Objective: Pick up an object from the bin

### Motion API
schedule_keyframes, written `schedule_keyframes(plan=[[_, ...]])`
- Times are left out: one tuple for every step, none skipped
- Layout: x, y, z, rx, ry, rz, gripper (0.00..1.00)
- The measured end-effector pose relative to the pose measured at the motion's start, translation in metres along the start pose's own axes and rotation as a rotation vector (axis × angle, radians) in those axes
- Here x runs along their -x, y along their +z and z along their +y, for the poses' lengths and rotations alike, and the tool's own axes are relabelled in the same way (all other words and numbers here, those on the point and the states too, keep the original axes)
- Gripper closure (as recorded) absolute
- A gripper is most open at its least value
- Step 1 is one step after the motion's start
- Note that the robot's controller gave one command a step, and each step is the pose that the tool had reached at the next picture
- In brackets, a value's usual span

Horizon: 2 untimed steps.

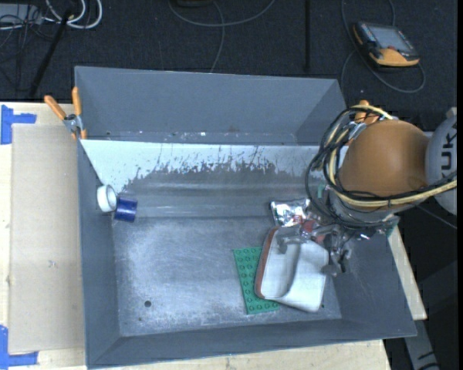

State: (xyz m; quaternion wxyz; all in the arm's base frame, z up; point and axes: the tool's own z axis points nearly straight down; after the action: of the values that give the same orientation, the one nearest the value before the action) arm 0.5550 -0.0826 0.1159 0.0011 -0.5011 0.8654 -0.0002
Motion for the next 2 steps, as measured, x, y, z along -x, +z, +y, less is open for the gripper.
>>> schedule_keyframes(plan=[[0.0061,0.0446,-0.014,0.006,-0.624,0.006,0.0],[0.0102,0.0407,-0.0159,-0.007,-0.618,-0.004,1.0]])
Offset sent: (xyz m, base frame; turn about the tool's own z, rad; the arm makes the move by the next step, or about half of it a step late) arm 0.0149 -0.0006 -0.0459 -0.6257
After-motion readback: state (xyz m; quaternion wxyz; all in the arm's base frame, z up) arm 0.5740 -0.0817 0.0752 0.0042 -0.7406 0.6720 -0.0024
